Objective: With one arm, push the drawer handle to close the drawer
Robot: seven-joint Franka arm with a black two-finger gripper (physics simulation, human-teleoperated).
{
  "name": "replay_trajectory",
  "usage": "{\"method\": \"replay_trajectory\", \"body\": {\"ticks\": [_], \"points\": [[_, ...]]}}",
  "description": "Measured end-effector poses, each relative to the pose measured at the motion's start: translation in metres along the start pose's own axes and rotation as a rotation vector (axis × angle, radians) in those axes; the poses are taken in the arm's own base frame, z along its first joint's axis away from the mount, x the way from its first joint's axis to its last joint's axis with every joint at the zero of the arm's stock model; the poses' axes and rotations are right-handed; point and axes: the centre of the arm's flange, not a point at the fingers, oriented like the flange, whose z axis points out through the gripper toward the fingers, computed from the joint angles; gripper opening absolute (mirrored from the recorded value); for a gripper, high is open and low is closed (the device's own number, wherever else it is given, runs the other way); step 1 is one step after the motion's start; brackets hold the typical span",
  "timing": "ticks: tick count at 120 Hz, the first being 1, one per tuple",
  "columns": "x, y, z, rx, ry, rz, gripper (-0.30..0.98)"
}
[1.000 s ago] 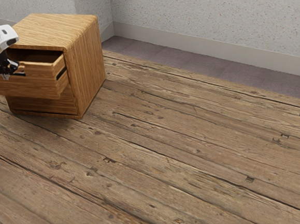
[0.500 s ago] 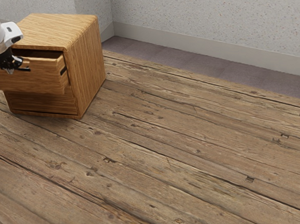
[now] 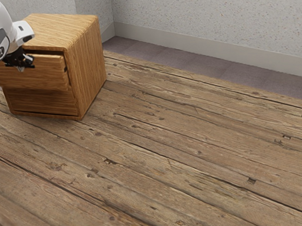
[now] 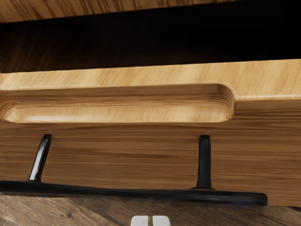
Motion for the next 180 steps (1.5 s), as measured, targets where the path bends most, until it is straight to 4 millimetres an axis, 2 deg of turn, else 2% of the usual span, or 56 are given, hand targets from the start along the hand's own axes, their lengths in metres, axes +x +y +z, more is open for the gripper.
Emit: {"method": "replay_trajectory", "body": {"ticks": [38, 90, 114, 126, 138, 149, 155, 165, 180], "points": [[0.012, -0.001, 0.005, 0.015, 0.02, 0.004, -0.1], [0.018, 0.004, 0.019, 0.015, 0.11, 0.017, -0.1], [0.021, 0.005, 0.018, 0.012, 0.145, 0.016, -0.1], [0.016, 0.005, 0.014, 0.008, 0.082, 0.006, -0.1], [0.008, 0.007, -0.015, -0.006, -0.017, -0.002, -0.1], [0.002, 0.019, -0.067, -0.041, -0.095, 0.009, -0.1], [-0.003, 0.031, -0.091, -0.062, -0.139, 0.029, -0.1], [-0.015, 0.063, -0.13, -0.103, -0.21, 0.09, -0.1], [-0.026, 0.075, -0.175, -0.119, -0.31, 0.132, -0.1]]}}
